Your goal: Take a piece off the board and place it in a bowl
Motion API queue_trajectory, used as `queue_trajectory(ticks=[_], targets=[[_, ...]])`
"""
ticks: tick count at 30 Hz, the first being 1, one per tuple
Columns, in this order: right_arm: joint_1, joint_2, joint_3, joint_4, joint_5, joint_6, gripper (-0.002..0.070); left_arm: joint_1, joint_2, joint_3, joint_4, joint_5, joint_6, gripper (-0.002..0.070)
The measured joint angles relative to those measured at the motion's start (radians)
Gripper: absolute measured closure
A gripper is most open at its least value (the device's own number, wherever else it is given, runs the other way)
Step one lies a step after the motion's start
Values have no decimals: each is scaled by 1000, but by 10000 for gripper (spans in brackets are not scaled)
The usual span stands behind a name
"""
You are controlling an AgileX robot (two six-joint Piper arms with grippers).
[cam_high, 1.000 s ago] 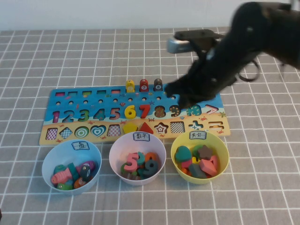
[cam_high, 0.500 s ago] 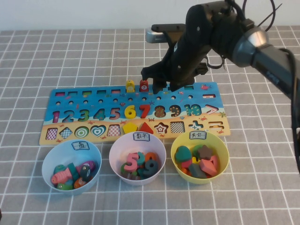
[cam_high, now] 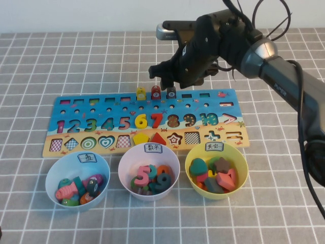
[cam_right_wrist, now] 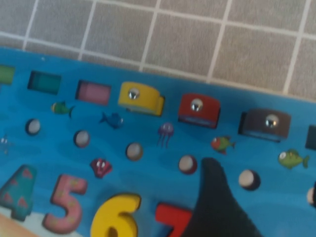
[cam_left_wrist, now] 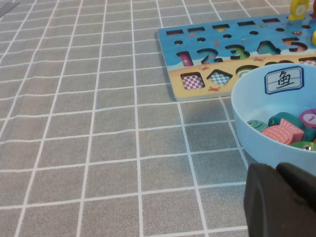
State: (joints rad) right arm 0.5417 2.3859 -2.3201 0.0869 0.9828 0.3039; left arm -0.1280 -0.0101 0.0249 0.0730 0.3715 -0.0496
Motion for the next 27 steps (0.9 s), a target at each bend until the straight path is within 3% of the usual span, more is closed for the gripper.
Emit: queue_trajectory(ticks=[27], targets=[[0,70,-5,-32,-108,10,309,0,0,0,0,0,0,675]])
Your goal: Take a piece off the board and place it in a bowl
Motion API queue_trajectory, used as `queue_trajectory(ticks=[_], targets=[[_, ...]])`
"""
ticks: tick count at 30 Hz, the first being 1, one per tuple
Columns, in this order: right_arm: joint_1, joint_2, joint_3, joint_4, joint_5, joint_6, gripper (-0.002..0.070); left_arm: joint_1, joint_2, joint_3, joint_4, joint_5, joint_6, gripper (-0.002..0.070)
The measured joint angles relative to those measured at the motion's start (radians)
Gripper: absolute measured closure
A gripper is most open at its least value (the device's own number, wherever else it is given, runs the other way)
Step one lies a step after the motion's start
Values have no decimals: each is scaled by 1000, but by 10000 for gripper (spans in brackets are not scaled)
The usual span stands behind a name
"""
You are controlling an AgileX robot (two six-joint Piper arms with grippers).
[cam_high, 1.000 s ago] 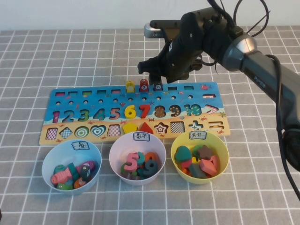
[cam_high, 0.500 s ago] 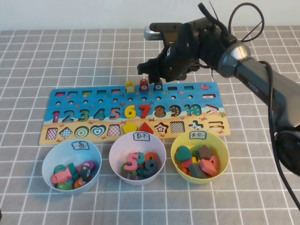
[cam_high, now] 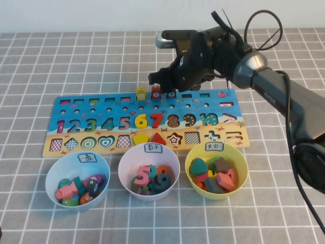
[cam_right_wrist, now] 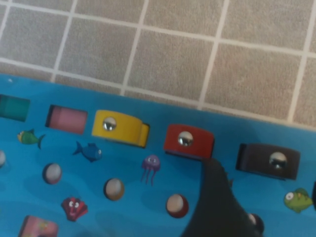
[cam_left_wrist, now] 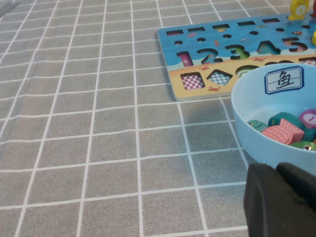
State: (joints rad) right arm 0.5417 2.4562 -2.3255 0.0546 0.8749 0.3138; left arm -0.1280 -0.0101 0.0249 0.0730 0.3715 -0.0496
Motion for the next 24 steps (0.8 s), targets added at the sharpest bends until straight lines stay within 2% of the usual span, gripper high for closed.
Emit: queue_trajectory(ticks=[24], targets=[[0,0,0,-18,-27,0,309,0,0,0,0,0,0,675]])
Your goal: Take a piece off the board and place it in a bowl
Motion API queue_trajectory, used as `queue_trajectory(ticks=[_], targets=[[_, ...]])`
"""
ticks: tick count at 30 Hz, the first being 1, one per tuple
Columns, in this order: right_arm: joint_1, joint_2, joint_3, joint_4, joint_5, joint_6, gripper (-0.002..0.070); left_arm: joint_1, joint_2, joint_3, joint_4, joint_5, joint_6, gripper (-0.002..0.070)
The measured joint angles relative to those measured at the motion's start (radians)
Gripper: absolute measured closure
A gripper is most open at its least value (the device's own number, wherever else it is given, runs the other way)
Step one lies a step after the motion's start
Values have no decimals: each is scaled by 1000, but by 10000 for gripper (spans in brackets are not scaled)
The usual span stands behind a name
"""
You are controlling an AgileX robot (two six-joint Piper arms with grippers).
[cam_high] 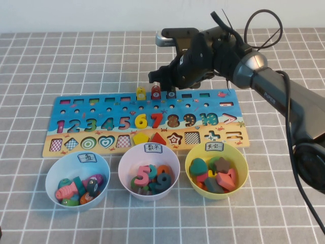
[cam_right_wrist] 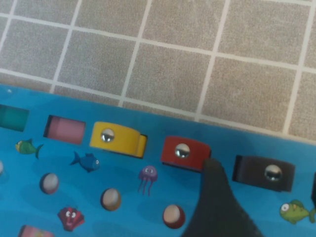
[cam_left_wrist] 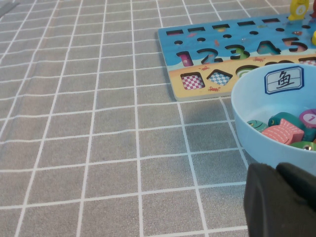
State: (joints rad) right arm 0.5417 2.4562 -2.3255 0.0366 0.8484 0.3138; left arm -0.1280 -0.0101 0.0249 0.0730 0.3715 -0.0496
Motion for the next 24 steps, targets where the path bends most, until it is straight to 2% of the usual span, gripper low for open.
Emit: queue_trajectory(ticks=[18,24], targets=[[0,16,0,-1,0,0,312,0,0,0,0,0,0,675],[0,16,0,-1,0,-15,360,0,0,0,0,0,0,675]])
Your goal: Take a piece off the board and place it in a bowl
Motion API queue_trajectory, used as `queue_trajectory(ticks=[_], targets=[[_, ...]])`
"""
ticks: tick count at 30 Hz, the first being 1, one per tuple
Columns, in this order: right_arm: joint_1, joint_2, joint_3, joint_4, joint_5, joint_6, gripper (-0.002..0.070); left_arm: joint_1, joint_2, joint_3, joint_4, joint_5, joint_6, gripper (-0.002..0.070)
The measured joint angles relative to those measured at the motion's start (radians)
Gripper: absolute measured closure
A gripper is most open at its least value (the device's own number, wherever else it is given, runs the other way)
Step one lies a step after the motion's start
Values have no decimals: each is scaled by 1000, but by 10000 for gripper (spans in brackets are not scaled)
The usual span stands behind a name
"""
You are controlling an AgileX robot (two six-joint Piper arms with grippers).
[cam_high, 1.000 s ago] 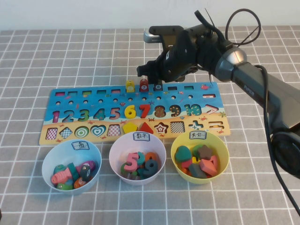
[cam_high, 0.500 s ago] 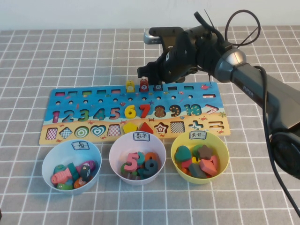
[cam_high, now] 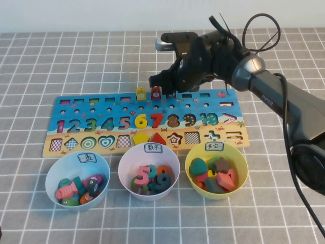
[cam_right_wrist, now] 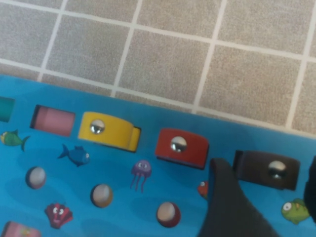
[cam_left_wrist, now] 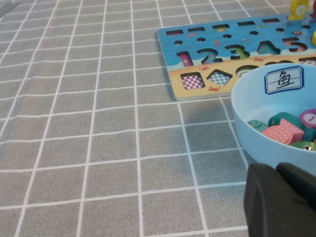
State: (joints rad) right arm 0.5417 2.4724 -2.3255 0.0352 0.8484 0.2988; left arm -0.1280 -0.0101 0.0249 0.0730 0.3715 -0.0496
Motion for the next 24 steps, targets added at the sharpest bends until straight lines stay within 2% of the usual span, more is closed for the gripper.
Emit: queue_trajectory(ticks=[13,20,24], targets=[[0,0,0,10,-8,-28,396,0,0,0,0,0,0,675],[0,0,0,18,-8,-33,489,0,0,0,0,0,0,675],[0,0,0,19,-8,-33,512,0,0,0,0,0,0,675]])
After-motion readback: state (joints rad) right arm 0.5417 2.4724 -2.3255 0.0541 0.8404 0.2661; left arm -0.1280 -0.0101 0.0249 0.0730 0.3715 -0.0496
